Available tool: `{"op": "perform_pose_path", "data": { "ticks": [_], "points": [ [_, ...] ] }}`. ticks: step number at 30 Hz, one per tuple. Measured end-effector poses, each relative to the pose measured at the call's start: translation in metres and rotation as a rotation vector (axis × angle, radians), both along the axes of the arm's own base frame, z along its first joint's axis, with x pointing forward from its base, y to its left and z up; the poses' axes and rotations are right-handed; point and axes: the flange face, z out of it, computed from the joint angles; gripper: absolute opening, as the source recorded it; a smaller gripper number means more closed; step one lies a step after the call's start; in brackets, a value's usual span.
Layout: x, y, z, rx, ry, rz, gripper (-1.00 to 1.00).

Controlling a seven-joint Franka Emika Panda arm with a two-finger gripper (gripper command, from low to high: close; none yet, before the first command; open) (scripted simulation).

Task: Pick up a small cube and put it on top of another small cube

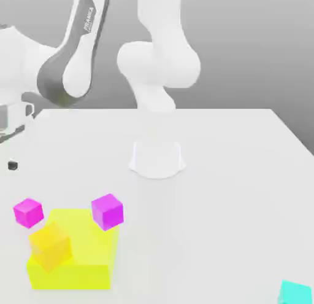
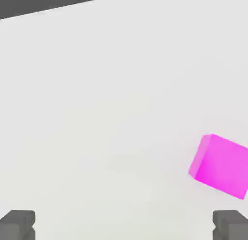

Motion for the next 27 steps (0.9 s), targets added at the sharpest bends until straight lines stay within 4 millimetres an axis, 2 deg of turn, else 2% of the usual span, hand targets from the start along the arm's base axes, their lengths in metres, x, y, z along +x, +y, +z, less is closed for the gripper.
{"op": "perform_pose_path", "data": {
  "ticks": [2,3,8,9,15,17,22,24,27],
  "points": [
    [-0.024,-0.002,-0.031,0.049,0.022,-0.127,0.00],
    [-0.028,-0.002,-0.044,0.060,0.028,-0.155,0.00],
    [-0.033,-0.002,-0.099,0.070,0.034,-0.183,0.00],
    [-0.033,-0.001,-0.107,0.070,0.034,-0.183,-1.00],
    [-0.033,-0.001,-0.111,0.069,0.034,-0.183,-1.00],
    [-0.033,-0.002,-0.100,0.069,0.033,-0.184,-1.00],
    [-0.030,-0.001,-0.051,0.069,0.033,-0.173,-1.00],
    [0.002,0.008,-0.029,0.068,0.035,-0.081,-1.00],
    [0.070,0.046,0.008,0.063,0.041,0.130,-1.00]
  ]
}}
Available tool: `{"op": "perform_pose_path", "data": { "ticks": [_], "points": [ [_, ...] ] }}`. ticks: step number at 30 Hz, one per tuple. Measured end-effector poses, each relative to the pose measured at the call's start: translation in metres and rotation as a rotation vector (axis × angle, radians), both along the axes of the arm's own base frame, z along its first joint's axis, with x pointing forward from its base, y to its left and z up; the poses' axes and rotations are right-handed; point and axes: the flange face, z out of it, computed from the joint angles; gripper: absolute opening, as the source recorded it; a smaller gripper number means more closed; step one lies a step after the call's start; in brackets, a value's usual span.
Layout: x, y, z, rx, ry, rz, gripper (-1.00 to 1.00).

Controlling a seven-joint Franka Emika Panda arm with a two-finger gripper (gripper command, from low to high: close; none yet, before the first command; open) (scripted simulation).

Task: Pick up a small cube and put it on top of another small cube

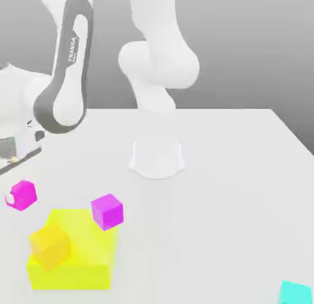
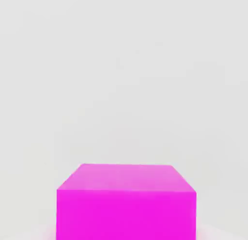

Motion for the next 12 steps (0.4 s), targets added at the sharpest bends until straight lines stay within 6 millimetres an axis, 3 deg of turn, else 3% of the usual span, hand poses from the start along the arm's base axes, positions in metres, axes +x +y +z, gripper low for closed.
{"op": "perform_pose_path", "data": {
  "ticks": [4,5,6,8,9,12],
  "points": [
    [0.072,0.064,0.055,0.000,0.001,0.261,-1.00],
    [0.086,0.084,0.059,0.000,0.001,0.319,-1.00],
    [0.095,0.101,0.054,-0.001,0.002,0.364,-1.00],
    [0.089,0.081,0.029,0.000,0.002,0.326,-1.00],
    [0.087,0.078,0.017,0.000,0.002,0.319,1.00],
    [0.087,0.078,0.017,0.000,0.002,0.319,1.00]
  ]
}}
